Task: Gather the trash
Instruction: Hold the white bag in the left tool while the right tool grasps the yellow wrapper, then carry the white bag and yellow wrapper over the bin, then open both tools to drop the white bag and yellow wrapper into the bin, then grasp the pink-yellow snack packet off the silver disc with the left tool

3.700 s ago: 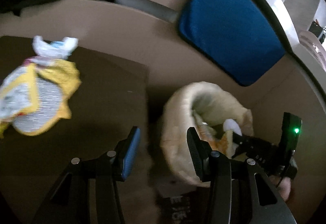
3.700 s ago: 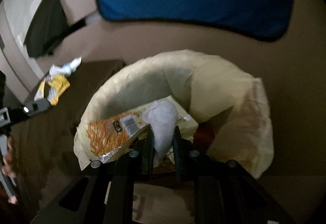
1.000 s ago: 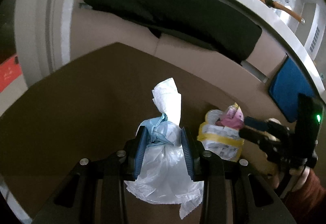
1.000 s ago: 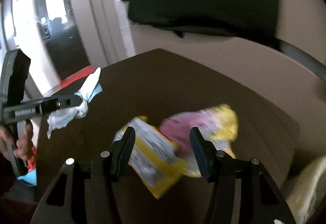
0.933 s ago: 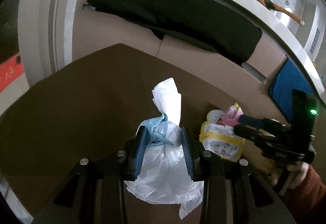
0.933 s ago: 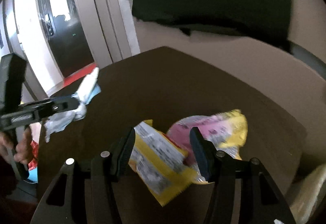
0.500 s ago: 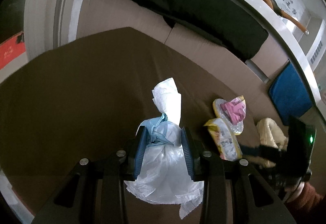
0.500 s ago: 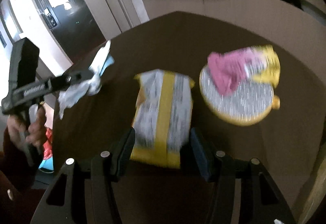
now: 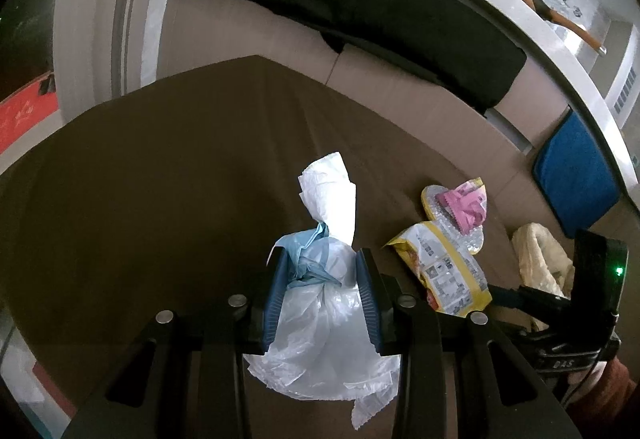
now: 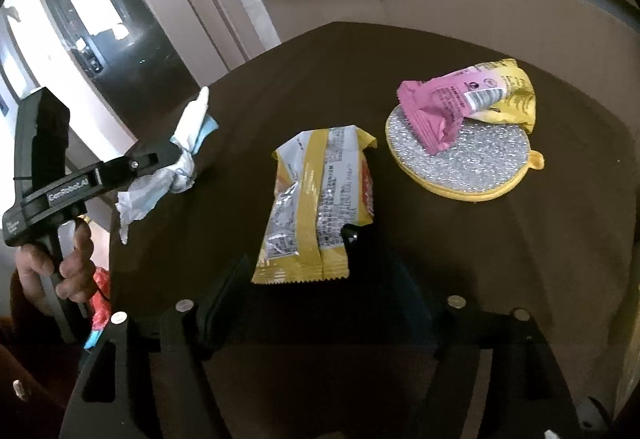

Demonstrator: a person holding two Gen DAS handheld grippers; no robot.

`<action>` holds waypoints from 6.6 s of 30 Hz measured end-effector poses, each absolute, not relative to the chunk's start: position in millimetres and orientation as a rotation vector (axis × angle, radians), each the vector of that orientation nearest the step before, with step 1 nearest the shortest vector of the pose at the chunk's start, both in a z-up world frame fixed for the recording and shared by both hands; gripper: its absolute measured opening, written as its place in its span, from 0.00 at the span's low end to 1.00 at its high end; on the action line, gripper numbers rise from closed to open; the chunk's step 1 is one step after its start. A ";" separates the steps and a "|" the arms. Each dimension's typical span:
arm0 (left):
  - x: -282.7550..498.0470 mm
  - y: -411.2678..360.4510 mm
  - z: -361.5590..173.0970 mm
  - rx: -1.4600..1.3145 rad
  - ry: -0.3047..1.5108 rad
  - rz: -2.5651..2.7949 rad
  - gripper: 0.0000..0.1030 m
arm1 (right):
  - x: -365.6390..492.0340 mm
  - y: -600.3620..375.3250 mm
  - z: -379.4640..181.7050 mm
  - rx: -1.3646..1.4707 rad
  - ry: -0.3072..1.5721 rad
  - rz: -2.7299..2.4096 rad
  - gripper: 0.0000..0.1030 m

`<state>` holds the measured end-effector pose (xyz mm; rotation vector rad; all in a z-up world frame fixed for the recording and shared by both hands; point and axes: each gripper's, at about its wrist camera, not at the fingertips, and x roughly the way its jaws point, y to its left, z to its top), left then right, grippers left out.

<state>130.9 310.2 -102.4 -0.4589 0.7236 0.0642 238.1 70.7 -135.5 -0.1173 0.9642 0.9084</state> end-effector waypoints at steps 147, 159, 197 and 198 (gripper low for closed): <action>348.1 -133.6 -118.8 -0.135 0.895 -0.461 0.36 | 308.7 -311.1 -117.6 0.089 0.752 0.147 0.24; 360.9 -107.3 -102.2 -0.289 0.871 -0.511 0.47 | 303.0 -313.9 -115.7 0.102 0.742 0.176 0.43; 318.2 154.8 -102.0 -0.228 0.855 -0.174 0.48 | 292.1 -117.3 -90.0 -0.067 0.754 0.471 0.52; 320.0 154.4 -102.5 -0.228 0.857 -0.176 0.48 | 292.5 -113.5 -91.4 -0.070 0.760 0.474 0.52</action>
